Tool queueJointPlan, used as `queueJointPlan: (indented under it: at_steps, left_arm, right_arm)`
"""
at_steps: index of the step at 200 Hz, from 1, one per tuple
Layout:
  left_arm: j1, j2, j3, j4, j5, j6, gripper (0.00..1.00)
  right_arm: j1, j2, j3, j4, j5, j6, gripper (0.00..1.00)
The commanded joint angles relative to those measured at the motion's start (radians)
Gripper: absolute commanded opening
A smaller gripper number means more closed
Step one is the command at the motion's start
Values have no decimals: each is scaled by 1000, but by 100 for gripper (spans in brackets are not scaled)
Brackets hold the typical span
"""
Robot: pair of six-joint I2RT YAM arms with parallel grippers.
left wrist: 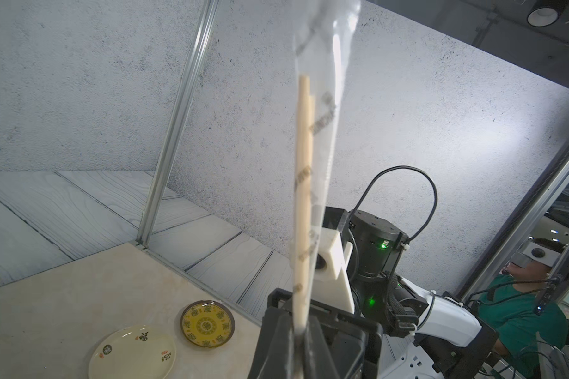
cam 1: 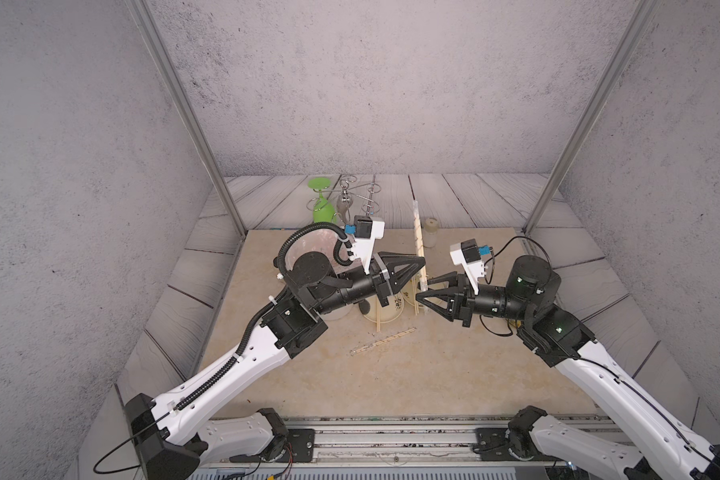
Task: Remove the packaging of disposable chopsticks
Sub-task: Pick up the disposable chopsticks from the center of the board.
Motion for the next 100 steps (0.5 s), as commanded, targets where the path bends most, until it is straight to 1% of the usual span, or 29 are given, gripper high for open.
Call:
queueJointPlan:
  at_steps: [1, 6, 22, 41, 66, 100]
  left_arm:
    - [7, -12, -21, 97, 30, -43, 0]
    - [7, -9, -22, 107, 40, -49, 0]
    - [6, 0, -29, 143, 66, -69, 0]
    - [7, 4, -30, 175, 81, -78, 0]
    - [7, -5, -31, 160, 59, -61, 0]
    - [6, -11, -28, 110, -1, -26, 0]
  right_arm:
    - [3, 28, -8, 97, -92, 53, 33]
    - [1, 31, -10, 118, -105, 68, 29]
    - [3, 31, -15, 145, -103, 98, 13]
    - [3, 18, -27, 145, -89, 106, 0]
    - [3, -5, -43, 133, -53, 109, 0]
    - [2, -24, -35, 73, -11, 70, 0]
